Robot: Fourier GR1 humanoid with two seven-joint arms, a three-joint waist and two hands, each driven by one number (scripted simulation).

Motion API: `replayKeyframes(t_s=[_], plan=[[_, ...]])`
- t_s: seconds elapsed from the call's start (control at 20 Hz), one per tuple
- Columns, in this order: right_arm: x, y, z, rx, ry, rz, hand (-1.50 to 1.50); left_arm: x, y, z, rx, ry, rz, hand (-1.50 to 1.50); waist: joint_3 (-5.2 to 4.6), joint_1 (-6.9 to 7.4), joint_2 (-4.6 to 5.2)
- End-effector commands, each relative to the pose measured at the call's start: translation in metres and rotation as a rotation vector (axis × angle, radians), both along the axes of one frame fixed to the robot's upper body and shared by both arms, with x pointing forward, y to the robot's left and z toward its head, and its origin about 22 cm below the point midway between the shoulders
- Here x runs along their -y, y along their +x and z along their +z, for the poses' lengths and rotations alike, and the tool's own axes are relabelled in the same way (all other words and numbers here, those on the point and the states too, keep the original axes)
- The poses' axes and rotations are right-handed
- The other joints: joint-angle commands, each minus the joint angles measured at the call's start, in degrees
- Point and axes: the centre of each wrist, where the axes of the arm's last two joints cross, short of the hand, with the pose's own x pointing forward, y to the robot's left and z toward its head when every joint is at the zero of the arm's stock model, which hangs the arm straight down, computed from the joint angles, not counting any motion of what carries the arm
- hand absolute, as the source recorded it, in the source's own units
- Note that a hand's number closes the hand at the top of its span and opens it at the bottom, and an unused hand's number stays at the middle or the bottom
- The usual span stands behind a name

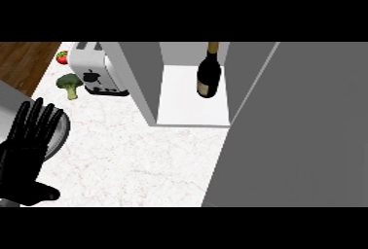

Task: Pick up the wine, place it into the cabinet and close the cabinet

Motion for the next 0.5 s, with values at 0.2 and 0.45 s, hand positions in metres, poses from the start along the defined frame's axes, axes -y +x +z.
replayKeyframes(t_s=[0.2,0.45], plan=[[-0.024,-0.011,0.029,-0.033,0.253,0.124,1.5,-0.009,0.002,-0.003,0.008,-0.013,-0.022,-1.5,-0.12,0.81,0.37],[-0.031,0.002,0.031,-0.026,0.23,0.128,1.5,-0.023,0.009,0.013,0.016,0.006,-0.029,-1.5,-0.22,2.24,0.54]])
